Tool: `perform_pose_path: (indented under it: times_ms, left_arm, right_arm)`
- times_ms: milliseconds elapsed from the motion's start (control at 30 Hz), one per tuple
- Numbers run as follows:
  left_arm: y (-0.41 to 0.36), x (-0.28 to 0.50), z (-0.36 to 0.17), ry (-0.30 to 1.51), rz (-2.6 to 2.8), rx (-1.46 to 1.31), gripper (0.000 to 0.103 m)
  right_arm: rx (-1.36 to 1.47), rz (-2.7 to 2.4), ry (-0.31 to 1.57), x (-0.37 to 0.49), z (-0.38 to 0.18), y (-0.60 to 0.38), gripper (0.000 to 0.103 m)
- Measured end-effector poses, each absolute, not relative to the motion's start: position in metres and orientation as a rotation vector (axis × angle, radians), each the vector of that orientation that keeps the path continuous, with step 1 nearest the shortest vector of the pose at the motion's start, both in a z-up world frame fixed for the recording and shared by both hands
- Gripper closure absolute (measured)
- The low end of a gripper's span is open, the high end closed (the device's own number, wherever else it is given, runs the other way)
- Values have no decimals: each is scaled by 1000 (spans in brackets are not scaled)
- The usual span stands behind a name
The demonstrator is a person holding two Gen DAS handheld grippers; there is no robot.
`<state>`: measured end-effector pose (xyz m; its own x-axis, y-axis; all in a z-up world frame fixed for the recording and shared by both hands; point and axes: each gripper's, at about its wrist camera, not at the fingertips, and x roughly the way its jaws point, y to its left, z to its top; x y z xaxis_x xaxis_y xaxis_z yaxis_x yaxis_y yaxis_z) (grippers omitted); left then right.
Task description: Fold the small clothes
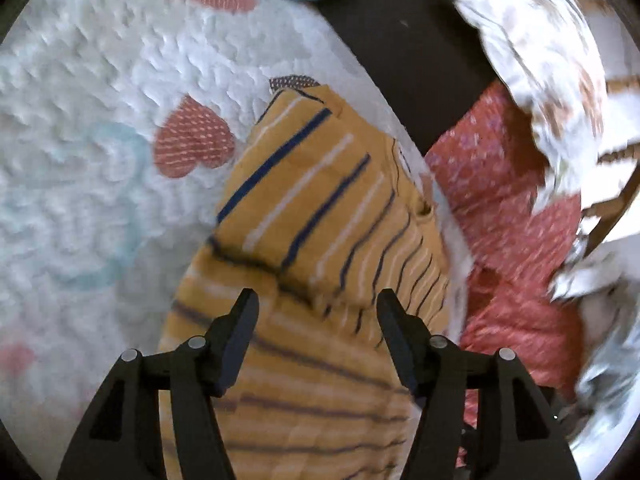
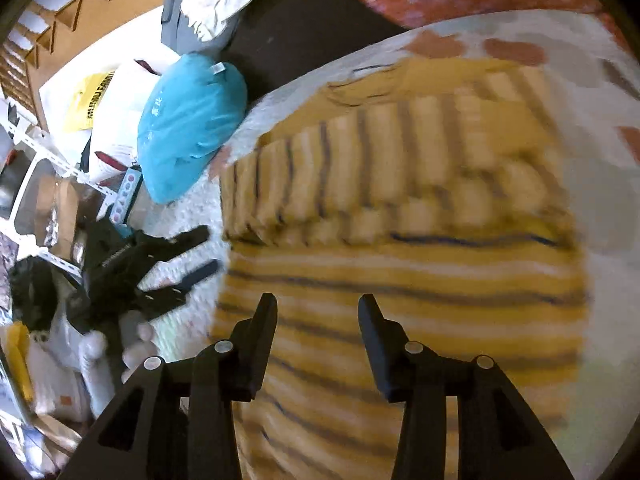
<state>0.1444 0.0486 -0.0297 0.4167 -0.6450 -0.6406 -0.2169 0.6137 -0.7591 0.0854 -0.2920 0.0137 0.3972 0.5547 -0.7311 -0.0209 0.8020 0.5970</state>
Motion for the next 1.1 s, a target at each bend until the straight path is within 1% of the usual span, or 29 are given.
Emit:
perform_pose_path:
  times_ms: [133,200,267,300,367,400,467,533,600,633,667,767,800,900,1033,1100]
  left_arm:
    - [50,167,-49,1160,-384,-1040,43]
    - [56,174,-50,1138,-403,-1095,43]
    - [63,179,-45,1097,-422,-1130,52]
    - [65,182,-40,1080,-435,-1128,54]
    - [64,186,-30,1067,-448,-1088,63]
    - [60,187,-24,1061,-454,-1048,65]
    - [53,189,-19,1065,-454,-990,82]
    - [48,189,-15,1071,-447,-945,88]
    - [48,190,-11,1063,-434,-915,89]
    - [50,189,-10,1059,-430,-911,89]
    - [53,189,-9,1051,-431,-916,89]
    - [61,189,-8,1041,-439,-941,89]
    - [63,190,-9,1042,-440,-946,89]
    - [62,191,-12,1061,-426,-939,89]
    - [61,190,-10,1057,-432,-925,89]
    - [61,190,-9,1053,-435,-922,89]
  right_arm:
    - [695,423,1158,135,-16,-260,56]
    - [668,441,1169,148,-24,-238,56]
    - [559,463,1158,149,-23,-216,56]
    - [476,478,1150,148,-20,-203,56]
    - [303,477,1114,142,-16,-181,56]
    - [228,466,1088,139,-15,-171,56]
    - [119,455,1045,138,-15,-153,58]
    - [30,445,1010,142,-16,-137,60]
    - [-64,386,988,151,-23,-124,71]
    - [-69,379,993,155,-26,-124,81]
    - [-51,380,1004,158,-30,-124,83]
    - [35,422,998,164,-30,-130,83]
    - [23,437,984,162,-29,-131,82]
    - [-44,483,977,154,-28,-129,76]
    - [-60,571,979,140,-11,-131,75]
    - [-73,552,940,137,-1,-130,72]
